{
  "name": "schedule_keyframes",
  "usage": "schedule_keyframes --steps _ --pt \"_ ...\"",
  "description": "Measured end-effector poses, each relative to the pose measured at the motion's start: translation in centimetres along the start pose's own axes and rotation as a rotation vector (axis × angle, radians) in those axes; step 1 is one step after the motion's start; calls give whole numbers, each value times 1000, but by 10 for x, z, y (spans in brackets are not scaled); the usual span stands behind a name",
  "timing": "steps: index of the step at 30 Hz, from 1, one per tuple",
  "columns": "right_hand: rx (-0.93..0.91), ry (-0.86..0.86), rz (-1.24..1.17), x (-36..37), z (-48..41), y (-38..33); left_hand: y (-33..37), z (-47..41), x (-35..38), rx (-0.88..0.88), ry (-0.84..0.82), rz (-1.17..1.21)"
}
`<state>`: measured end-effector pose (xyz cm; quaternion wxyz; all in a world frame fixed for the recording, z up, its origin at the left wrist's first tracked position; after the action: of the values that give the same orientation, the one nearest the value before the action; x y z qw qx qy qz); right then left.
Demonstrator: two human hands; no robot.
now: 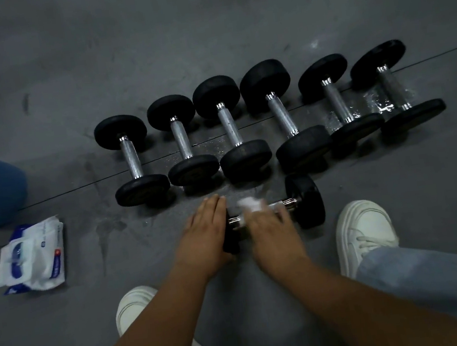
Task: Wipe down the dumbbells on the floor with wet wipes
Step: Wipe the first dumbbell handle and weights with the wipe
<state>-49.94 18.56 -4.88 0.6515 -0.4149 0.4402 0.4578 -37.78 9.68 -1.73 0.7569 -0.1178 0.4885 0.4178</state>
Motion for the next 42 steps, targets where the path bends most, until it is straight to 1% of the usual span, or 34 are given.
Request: schedule_keyframes --steps 1,2,3,5,6,7,9,10,11,13,14,15,17,18,19,21,22,23,24,26,28,29,31,32,34,36,37,38,39,41,42 --pt "117 -15 -16 0 0 4 0 -2 0 -5 -1 11" --pt "182 -41 -40 1 0 1 0 -3 0 -6 -2 23" --pt "167 -73 -64 1 -1 -7 0 -4 -1 -5 -1 37" --pt "3 -79 -31 6 -5 -22 -1 -6 0 -5 3 51" --pt "-38 -84 -1 5 -8 -18 -1 -6 0 -5 -3 47" --pt "-9 -99 28 0 -12 -7 -1 -6 0 -6 -13 40" --pt "176 -129 44 -3 -13 13 -2 -7 1 -11 -17 32" --pt "227 -134 38 -4 -12 12 -2 -7 1 -11 -16 33" --pt "198 -125 15 -7 -10 3 -2 -8 1 -8 -16 35" --pt "-1 -103 -14 -3 -9 -18 -2 -8 0 -3 -4 51" --pt "-45 -69 -13 1 -12 -16 -2 -8 -1 -3 -6 55" --pt "-17 -32 -5 -1 -18 -7 -2 -8 -1 -5 -11 47" --pt "103 12 66 -8 -30 19 -1 -8 -3 -11 -21 18" --pt "131 -31 109 -11 -35 28 -1 -8 -3 -11 -29 11" --pt "131 -123 114 -11 -41 32 -1 -8 -4 -10 -30 2" --pt "62 -323 79 -12 -54 34 0 -10 -8 4 -22 -43" --pt "27 -438 67 -13 -60 35 0 -12 -11 15 -40 -62" --pt "-14 -519 84 -17 -62 38 -1 -14 -14 18 -81 -57" --pt "-56 -575 111 -20 -64 41 -2 -15 -16 9 -136 -23" --pt "-150 -613 173 -24 -65 45 -4 -15 -18 -9 -230 94" --pt "-214 -565 177 -31 -67 41 -6 -12 -18 -9 -241 178" --pt "-210 -524 161 -34 -65 36 -7 -10 -18 -6 -213 196" --pt "-137 -421 102 -35 -55 26 -6 -5 -17 -4 -158 199" --pt "-80 -358 57 -31 -45 21 -3 -3 -15 -5 -142 177" --pt "15 -179 -73 -23 -24 10 3 0 -8 -21 -119 125" --pt "-35 5 -251 -21 -12 1 8 3 0 -49 -98 92" --pt "-82 53 -318 -23 -12 2 9 4 3 -55 -86 74" --pt "-110 67 -363 -28 -15 5 10 4 4 -60 -83 61" --pt "-73 59 -409 -31 -19 13 10 4 4 -63 -84 54" --pt "85 84 -483 -32 -25 31 8 1 1 -69 -82 52" --pt "120 80 -455 -33 -24 32 7 0 0 -69 -79 58"
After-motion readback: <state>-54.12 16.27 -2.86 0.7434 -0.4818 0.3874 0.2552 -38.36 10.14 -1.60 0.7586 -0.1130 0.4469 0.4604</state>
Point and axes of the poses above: each hand's wrist, its own z-axis away from the middle knuckle, its own x-axis out of the palm, y = z × x, the point moved 3 cm from there along -z, towards the middle knuckle, and after that the axes turned 5 degrees about -y, right-handed, at the moved point
